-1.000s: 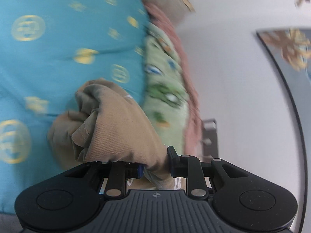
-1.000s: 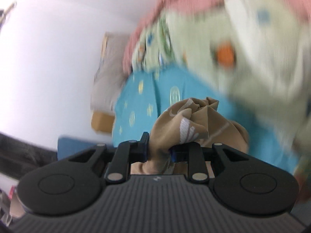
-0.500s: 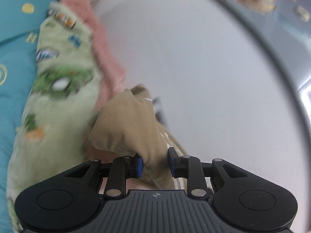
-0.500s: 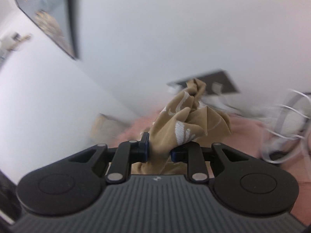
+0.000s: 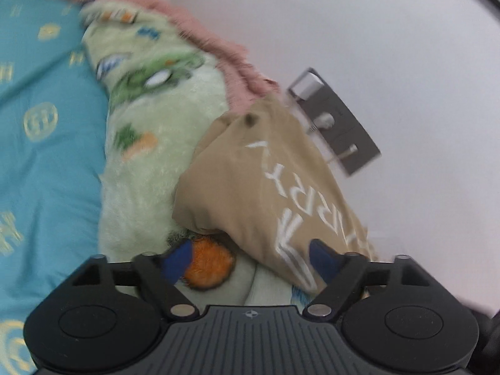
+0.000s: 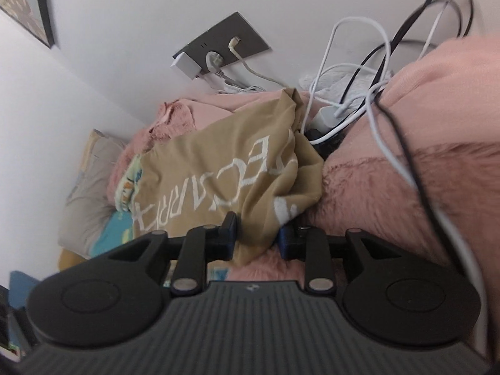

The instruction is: Fold clothes

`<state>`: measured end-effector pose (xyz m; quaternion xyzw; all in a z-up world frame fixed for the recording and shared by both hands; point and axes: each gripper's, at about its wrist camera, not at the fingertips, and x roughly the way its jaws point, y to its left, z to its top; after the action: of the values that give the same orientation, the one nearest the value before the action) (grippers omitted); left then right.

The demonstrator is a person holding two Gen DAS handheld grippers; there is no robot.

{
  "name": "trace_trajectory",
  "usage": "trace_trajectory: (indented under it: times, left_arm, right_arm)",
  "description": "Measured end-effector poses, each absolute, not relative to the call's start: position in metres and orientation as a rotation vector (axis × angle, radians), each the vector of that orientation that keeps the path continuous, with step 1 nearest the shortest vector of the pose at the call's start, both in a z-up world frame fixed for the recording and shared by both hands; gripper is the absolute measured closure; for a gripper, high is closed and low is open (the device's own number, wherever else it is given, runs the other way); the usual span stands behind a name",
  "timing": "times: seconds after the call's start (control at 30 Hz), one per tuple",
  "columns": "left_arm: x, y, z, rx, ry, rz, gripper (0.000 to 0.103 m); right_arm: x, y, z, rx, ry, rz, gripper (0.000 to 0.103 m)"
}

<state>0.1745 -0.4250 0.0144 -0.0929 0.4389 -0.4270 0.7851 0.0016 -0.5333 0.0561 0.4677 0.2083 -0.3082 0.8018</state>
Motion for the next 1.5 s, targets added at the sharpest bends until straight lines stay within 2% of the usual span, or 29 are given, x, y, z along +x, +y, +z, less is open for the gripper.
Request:
trace_trajectory:
  times: [0.07,0.17,0.2,0.23,0.27,0.3,0.47,0.87,1.1,1.5]
  left_arm:
    - [0.154,-0.412,0.035,-0.133,0.893,-0.924,0.015]
    - [0.122,-0.389,0.062,-0.081,0.782,-0.916,0.0]
    - [0.111,-0.381,0.07,-0.065,0.74,-0.911,0.0]
    - [0.1,-0.373,0.078,-0.049,0.698,-0.907,0.0]
    - [0.089,-0.364,0.087,-0.033,0.655,-0.901,0.0]
    - [0.078,-0.357,0.094,-0.008,0.607,-0.894,0.0]
    - [0.023,-0.311,0.116,0.049,0.435,-0.852,0.0]
    - [-0.038,-0.195,0.127,-0.002,0.308,-0.776,0.0]
    - [-0.056,-0.175,0.126,0.048,0.276,-0.752,0.0]
    - [-0.067,-0.169,0.123,0.04,0.255,-0.787,0.0]
  right_arm:
    - [-0.007,-0.527,0.074,0.981,0.446,-0.675,0.073]
    - [-0.023,-0.51,0.098,0.933,0.438,-0.665,0.073]
    - [-0.03,-0.503,0.105,0.912,0.432,-0.661,0.067]
    - [-0.036,-0.496,0.113,0.891,0.425,-0.656,0.047]
    - [-0.043,-0.487,0.12,0.854,0.414,-0.654,0.033]
    - [-0.05,-0.477,0.127,0.817,0.402,-0.651,0.011]
    - [-0.07,-0.426,0.148,0.613,0.367,-0.59,0.011]
    - [-0.13,-0.32,0.161,0.289,0.212,-0.557,0.011]
    - [-0.131,-0.293,0.152,0.175,0.176,-0.595,0.011]
    - [-0.134,-0.282,0.153,0.186,0.172,-0.627,0.011]
